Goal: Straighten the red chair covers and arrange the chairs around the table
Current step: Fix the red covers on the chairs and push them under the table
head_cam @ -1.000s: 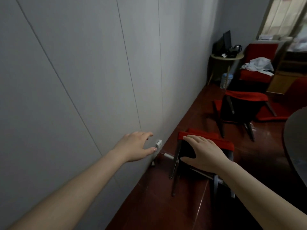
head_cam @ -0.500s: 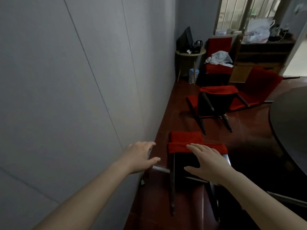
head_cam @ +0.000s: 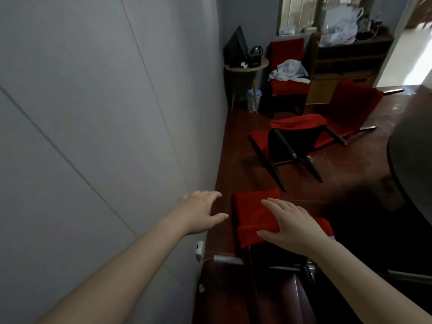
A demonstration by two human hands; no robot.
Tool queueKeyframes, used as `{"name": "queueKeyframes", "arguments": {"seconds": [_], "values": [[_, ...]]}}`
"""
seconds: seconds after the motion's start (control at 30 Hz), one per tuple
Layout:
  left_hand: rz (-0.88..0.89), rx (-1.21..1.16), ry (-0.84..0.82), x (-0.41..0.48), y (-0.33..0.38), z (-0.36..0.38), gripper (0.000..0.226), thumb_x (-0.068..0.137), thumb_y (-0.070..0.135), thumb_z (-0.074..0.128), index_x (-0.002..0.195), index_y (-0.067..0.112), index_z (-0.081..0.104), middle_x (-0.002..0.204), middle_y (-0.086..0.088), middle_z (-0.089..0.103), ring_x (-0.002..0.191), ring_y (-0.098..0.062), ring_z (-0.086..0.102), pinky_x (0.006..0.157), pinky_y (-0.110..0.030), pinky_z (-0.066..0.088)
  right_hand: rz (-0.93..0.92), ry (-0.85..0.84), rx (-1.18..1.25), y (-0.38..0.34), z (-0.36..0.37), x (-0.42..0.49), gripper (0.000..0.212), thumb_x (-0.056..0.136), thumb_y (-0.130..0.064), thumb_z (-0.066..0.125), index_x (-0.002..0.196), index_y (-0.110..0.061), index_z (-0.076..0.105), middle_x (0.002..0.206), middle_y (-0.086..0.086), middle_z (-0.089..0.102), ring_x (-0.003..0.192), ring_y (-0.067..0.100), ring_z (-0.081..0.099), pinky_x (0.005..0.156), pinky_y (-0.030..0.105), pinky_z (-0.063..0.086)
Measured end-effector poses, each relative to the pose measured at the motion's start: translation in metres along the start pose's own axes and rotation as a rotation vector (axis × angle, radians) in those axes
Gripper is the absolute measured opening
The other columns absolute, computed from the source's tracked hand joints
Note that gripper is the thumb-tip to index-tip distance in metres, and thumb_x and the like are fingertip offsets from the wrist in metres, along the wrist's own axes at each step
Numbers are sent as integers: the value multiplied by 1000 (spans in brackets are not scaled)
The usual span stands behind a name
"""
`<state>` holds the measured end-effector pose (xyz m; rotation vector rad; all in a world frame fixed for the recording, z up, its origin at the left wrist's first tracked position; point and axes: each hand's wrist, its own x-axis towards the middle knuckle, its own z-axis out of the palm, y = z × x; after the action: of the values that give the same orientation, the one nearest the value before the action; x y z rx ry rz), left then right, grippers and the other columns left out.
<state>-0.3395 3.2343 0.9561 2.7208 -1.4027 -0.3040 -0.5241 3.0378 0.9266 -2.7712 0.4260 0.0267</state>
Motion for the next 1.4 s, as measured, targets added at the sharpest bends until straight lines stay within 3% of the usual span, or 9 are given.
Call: {"name": "queueKeyframes", "arguments": {"seconds": [0.27,0.6,0.87,1.27,1.4], "values": [[223,68,4,145,-29,-24,75,88,70,51,148,27,38,143,4,53,132,-17,49,105,-41,42,192,77,5,29,-16,73,92,81,-72,55,155,-29,20,160,-8,23,147,13,20,117,38,21],[398,140,-168,265,-56,-14,84,83,73,55,150,28,34,145,5,50,132,-17,47,106,-41,41,368,34,27,50,-13,152,94,81,-72,53,155,-29,15,162,-6,19,149,14,16,118,37,18],[400,95,-170,370,-64,-21,83,82,73,56,149,29,37,142,5,53,130,-15,49,105,-40,43,418,29,42,107,-26,233,92,82,-70,55,155,-28,18,162,-5,22,149,17,18,117,40,19],[327,13,-365,483,-107,15,82,82,73,57,149,30,37,143,6,53,133,-15,48,108,-42,40,498,-99,111,148,-3,339,90,83,-69,55,155,-28,20,161,-5,24,148,15,20,116,38,21],[388,30,-399,546,-124,16,83,81,73,57,149,29,38,142,7,54,131,-14,49,107,-42,41,576,-90,145,157,-3,382,90,83,-69,55,155,-28,20,161,-4,23,148,15,19,117,39,21]]}}
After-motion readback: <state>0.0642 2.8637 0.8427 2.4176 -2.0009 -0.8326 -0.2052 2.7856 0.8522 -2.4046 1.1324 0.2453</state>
